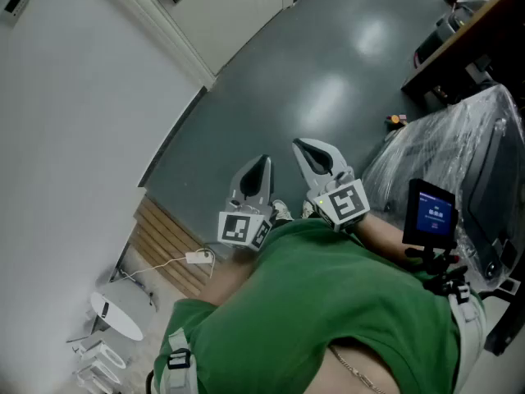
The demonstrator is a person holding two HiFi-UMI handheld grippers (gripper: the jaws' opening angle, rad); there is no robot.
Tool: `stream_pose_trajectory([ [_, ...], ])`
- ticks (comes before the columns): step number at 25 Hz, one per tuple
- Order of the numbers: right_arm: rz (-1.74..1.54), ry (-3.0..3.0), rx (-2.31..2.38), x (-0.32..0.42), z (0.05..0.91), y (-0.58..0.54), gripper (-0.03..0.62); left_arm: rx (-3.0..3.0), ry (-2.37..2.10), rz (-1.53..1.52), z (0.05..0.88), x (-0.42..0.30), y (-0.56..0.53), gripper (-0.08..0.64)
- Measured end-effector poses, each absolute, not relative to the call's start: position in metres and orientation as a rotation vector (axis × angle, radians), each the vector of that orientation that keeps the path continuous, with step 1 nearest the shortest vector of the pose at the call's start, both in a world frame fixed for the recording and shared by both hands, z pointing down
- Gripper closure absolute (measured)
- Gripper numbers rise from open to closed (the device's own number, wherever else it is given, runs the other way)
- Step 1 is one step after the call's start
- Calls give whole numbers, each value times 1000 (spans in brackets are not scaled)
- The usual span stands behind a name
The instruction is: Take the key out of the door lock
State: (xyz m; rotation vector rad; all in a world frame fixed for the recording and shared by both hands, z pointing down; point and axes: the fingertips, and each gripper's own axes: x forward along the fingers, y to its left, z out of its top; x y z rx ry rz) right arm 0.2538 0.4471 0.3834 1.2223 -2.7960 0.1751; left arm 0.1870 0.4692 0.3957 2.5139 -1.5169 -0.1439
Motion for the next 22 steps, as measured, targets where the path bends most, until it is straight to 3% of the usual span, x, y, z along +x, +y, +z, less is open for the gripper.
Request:
stream_pose_trajectory([
  [22,92,-2805,1242,253,376,441,589,2514,-1507,-175,391,184,453,557],
])
